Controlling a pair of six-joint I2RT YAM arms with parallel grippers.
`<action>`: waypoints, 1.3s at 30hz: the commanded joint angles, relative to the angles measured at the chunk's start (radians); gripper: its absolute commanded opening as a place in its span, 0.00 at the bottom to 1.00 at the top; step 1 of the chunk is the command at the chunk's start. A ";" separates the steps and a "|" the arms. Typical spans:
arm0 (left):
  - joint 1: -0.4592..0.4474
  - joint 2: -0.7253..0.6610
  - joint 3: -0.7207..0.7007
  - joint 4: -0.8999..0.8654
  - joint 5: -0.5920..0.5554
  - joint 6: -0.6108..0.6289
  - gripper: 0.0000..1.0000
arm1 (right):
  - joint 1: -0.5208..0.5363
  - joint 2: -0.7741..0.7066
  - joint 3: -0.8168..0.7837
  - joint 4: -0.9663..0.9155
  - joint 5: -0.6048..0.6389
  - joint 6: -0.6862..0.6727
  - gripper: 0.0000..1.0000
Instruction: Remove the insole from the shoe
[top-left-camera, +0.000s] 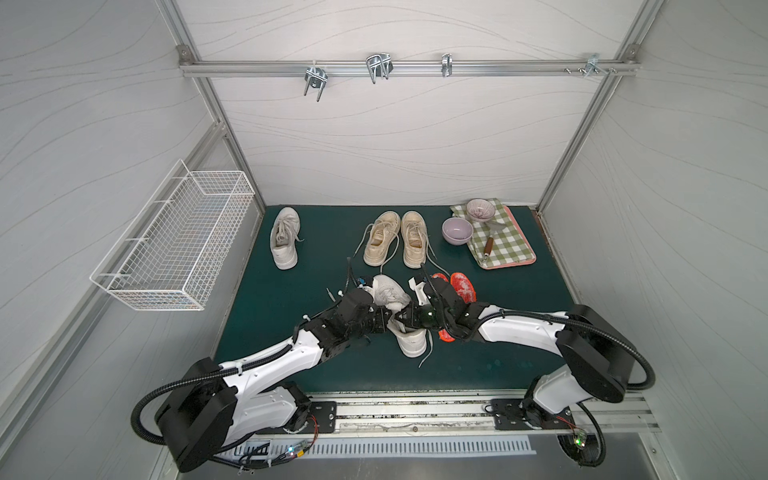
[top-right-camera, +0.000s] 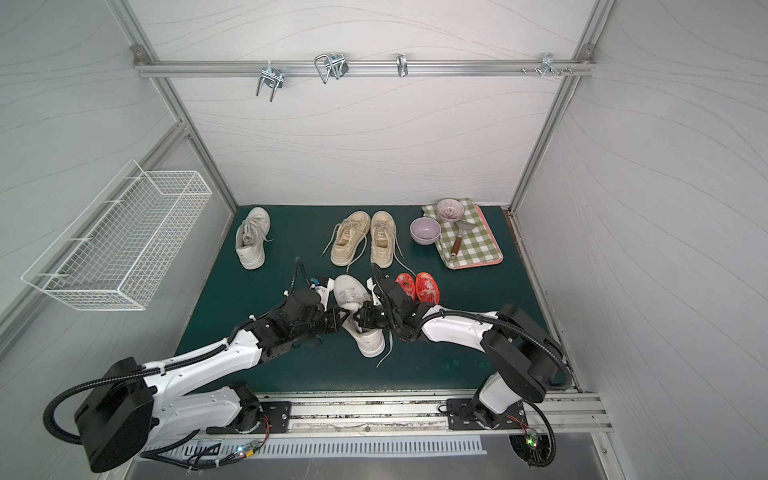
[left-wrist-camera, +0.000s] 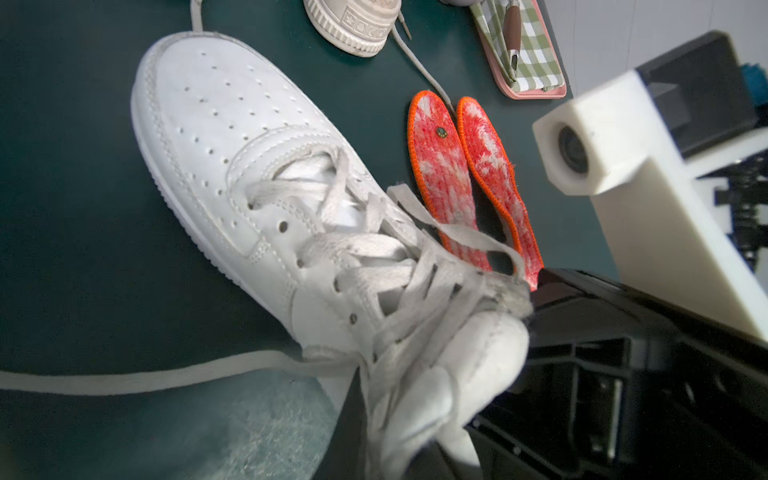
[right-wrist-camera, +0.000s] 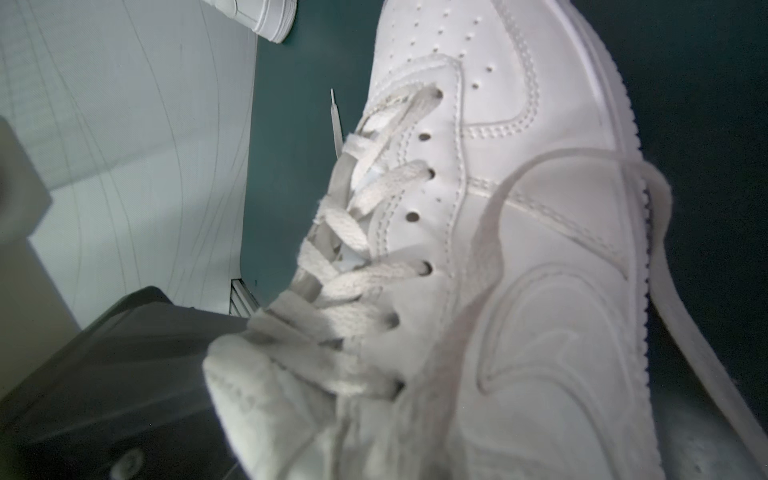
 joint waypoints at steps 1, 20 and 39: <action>0.048 0.054 0.006 -0.268 -0.201 0.038 0.00 | -0.085 -0.114 -0.036 -0.026 0.101 0.053 0.00; 0.039 0.138 0.036 -0.207 0.013 0.076 0.39 | -0.036 -0.170 -0.169 0.323 0.106 0.058 0.00; 0.050 0.386 0.197 -0.371 -0.088 0.096 0.60 | -0.003 -0.232 -0.257 0.663 0.054 0.074 0.00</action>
